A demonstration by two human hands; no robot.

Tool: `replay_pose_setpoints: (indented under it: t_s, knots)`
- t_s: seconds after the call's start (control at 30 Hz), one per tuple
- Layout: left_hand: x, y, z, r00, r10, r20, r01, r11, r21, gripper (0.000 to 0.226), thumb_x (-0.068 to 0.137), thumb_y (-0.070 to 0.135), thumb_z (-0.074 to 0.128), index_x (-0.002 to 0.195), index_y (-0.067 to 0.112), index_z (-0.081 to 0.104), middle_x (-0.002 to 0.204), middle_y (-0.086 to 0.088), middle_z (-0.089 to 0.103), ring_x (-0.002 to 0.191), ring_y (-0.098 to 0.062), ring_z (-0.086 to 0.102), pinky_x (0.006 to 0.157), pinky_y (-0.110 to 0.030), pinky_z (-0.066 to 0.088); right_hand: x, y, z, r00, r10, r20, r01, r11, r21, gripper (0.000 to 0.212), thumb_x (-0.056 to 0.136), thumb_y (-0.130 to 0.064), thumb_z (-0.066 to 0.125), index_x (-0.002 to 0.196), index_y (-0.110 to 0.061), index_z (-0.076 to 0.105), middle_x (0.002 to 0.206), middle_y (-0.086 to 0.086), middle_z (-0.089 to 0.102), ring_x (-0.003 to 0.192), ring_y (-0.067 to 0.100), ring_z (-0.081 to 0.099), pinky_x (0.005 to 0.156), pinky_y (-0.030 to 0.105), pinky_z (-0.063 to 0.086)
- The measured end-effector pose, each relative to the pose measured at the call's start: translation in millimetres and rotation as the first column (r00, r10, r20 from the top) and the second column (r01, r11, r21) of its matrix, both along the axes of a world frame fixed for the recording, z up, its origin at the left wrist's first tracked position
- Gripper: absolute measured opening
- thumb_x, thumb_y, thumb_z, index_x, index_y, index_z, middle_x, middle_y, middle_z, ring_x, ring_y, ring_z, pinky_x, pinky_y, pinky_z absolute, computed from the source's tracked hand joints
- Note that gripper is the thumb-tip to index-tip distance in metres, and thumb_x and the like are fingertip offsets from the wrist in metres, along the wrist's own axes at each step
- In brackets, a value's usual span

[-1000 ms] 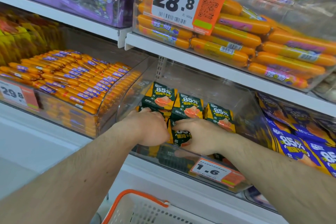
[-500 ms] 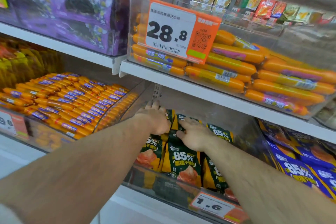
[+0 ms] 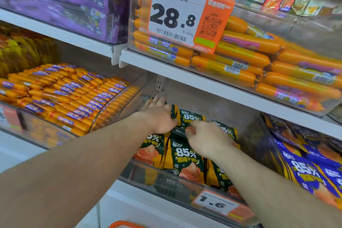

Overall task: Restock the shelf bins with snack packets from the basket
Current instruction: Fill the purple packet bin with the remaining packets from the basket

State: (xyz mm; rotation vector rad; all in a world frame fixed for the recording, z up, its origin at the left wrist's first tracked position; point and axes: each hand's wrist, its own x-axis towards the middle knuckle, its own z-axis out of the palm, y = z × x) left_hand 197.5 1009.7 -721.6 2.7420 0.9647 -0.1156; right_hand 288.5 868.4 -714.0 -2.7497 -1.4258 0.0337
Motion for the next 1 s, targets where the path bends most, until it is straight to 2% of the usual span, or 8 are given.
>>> replay_pose_setpoints:
  t_s: [0.03, 0.1, 0.13, 0.2, 0.33, 0.6, 0.8, 1.0]
  knots:
    - [-6, -4, 5, 1.0, -0.02, 0.02, 0.02, 1.0, 0.014, 0.065, 0.099, 0.046, 0.035, 0.155, 0.017, 0.019, 0.164, -0.009, -0.006, 0.15, -0.028, -0.007, 0.122, -0.047, 0.003, -15, -5, 3, 0.994, 0.103, 0.036, -0.103, 0.995, 0.014, 0.029, 0.094, -0.044, 0.047, 0.11, -0.025, 0.063, 0.105, 0.003, 0.066, 0.101, 0.027, 0.061, 0.081, 0.033, 0.051]
    - [-26, -17, 14, 0.997, -0.058, 0.041, 0.058, 0.998, 0.012, 0.054, 0.091, 0.035, 0.041, 0.142, 0.018, 0.042, 0.157, -0.013, 0.026, 0.145, -0.033, 0.023, 0.115, -0.05, 0.027, -34, -14, 3, 0.972, 0.234, 0.022, -0.235, 0.971, 0.032, 0.035, 0.085, -0.044, 0.058, 0.112, -0.024, 0.065, 0.108, 0.001, 0.063, 0.106, 0.026, 0.057, 0.082, 0.033, 0.05]
    - [-38, -24, 17, 0.998, -0.056, 0.038, 0.056, 0.998, 0.001, 0.051, 0.087, 0.033, 0.045, 0.137, 0.02, 0.048, 0.148, -0.011, 0.039, 0.137, -0.032, 0.036, 0.108, -0.049, 0.038, -37, -14, 1, 0.969, 0.248, -0.021, -0.247, 0.969, 0.015, 0.043, 0.08, -0.045, 0.062, 0.117, -0.022, 0.063, 0.114, 0.002, 0.062, 0.111, 0.026, 0.054, 0.086, 0.034, 0.05]
    - [-59, -41, 19, 0.999, -0.029, -0.022, 0.029, 1.0, 0.009, 0.053, 0.082, 0.032, 0.052, 0.134, 0.024, 0.05, 0.137, -0.007, 0.048, 0.126, -0.031, 0.046, 0.1, -0.046, 0.046, -39, -11, -6, 0.967, 0.234, -0.097, -0.24, 0.969, -0.056, 0.056, 0.074, -0.049, 0.066, 0.122, -0.022, 0.059, 0.12, 0.003, 0.058, 0.118, 0.026, 0.049, 0.093, 0.037, 0.048]
    - [-73, -57, 15, 0.991, 0.046, -0.128, -0.049, 0.999, -0.016, 0.056, 0.075, 0.044, 0.059, 0.126, 0.025, 0.051, 0.128, -0.006, 0.048, 0.122, -0.029, 0.046, 0.095, -0.042, 0.047, -39, -4, -11, 0.963, 0.17, -0.209, -0.195, 0.975, -0.107, 0.069, 0.07, -0.063, 0.065, 0.127, -0.027, 0.053, 0.127, 0.001, 0.054, 0.122, 0.026, 0.046, 0.093, 0.037, 0.045]
    - [-68, -61, 7, 0.986, 0.139, -0.095, -0.141, 0.99, -0.021, 0.087, 0.065, 0.059, 0.071, 0.14, 0.026, 0.041, 0.136, -0.003, 0.044, 0.124, -0.027, 0.048, 0.09, -0.04, 0.047, -37, 4, -7, 0.969, 0.087, -0.232, -0.149, 0.953, -0.263, 0.085, 0.071, -0.058, 0.067, 0.145, -0.032, 0.037, 0.145, 0.004, 0.036, 0.137, 0.029, 0.03, 0.103, 0.04, 0.04]
    - [-69, -61, 6, 0.985, 0.167, -0.048, -0.17, 0.984, -0.047, 0.078, 0.066, 0.051, 0.071, 0.136, 0.027, 0.046, 0.132, -0.002, 0.046, 0.12, -0.026, 0.051, 0.08, -0.035, 0.043, -39, 7, -16, 0.973, 0.036, -0.228, -0.095, 0.963, -0.254, 0.061, 0.088, -0.051, 0.045, 0.147, -0.039, 0.033, 0.151, 0.007, 0.029, 0.141, 0.034, 0.021, 0.107, 0.047, 0.032]
    - [-69, -61, 6, 0.985, 0.168, -0.031, -0.169, 0.984, -0.055, 0.072, 0.065, 0.05, 0.07, 0.129, 0.026, 0.049, 0.127, -0.002, 0.048, 0.116, -0.027, 0.053, 0.08, -0.036, 0.044, -41, 7, -17, 0.988, 0.046, -0.149, -0.082, 0.967, -0.243, 0.052, 0.089, -0.06, 0.041, 0.138, -0.041, 0.041, 0.141, 0.006, 0.04, 0.134, 0.032, 0.035, 0.092, 0.043, 0.038]
